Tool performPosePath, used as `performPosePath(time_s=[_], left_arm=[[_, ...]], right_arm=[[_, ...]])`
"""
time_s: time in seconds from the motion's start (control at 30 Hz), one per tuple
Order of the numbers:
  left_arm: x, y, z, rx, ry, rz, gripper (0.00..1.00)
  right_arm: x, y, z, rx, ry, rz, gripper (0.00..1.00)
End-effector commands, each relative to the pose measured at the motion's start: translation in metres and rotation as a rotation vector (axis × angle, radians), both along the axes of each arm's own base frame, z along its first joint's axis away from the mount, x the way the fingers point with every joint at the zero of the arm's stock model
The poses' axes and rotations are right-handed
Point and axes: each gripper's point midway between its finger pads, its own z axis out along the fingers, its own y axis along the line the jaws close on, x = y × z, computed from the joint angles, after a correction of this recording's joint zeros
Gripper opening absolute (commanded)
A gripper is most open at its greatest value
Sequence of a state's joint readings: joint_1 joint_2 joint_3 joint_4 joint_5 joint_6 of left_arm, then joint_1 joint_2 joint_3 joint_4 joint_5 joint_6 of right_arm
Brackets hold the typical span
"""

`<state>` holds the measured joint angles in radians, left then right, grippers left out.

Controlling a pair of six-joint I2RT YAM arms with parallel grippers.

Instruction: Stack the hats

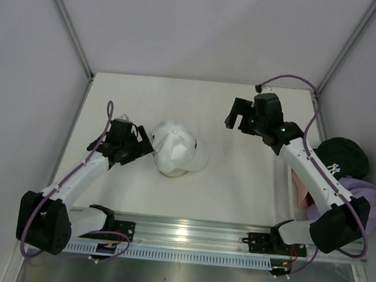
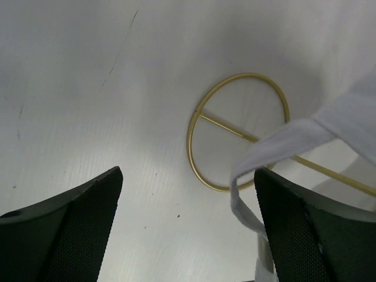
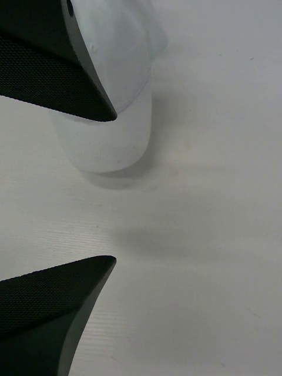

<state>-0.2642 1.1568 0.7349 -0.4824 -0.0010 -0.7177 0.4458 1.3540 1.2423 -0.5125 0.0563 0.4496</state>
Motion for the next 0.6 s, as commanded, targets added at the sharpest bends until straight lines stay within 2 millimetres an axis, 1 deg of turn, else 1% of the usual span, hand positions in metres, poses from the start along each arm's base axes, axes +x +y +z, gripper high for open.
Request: performPosePath(time_s=[0.0,0.07,0.1,0.17,0.23,0.37,0.4,0.47,0.53,0.57], left_arm=[[0.014,-0.001,0.066,-0.009,-0.172,-0.025,0.99],[0.012,0.0,0.08,-0.007,-0.202,-0.032,0.99],[0.013,-0.001,0.091,-0.011,-0.225,-0.033,1.0],[0.01,0.001,0.097,-0.011,-0.231,-0.032,0.99],[0.01,0.0,0.109,-0.033,-0.265,-0.025,1.0],[0.005,-0.004,0.112,-0.07,-0.268,-0.041,0.99],[0.004,-0.003,0.114,-0.067,-0.271,-0.04,1.0],[0.002,0.003,0.111,-0.046,-0.253,-0.032,1.0],[0.001,0.012,0.116,-0.026,-0.262,-0.014,1.0],[-0.002,0.017,0.116,-0.003,-0.254,-0.015,1.0]], right_arm=[[0.012,-0.023,0.053,-0.041,-0.106,-0.047,1.0],[0.012,-0.031,0.062,-0.044,-0.125,-0.061,1.0],[0.012,-0.032,0.065,-0.039,-0.13,-0.06,0.99],[0.01,-0.033,0.067,-0.03,-0.138,-0.058,0.99],[0.007,-0.033,0.069,-0.016,-0.141,-0.048,1.0],[0.003,-0.033,0.068,-0.023,-0.138,-0.037,0.99],[0.003,-0.037,0.067,-0.04,-0.133,-0.051,1.0],[0.001,-0.048,0.068,-0.077,-0.126,-0.083,1.0],[0.004,-0.075,0.071,-0.138,-0.126,-0.191,1.0],[0.001,-0.088,0.075,-0.163,-0.109,-0.239,1.0]])
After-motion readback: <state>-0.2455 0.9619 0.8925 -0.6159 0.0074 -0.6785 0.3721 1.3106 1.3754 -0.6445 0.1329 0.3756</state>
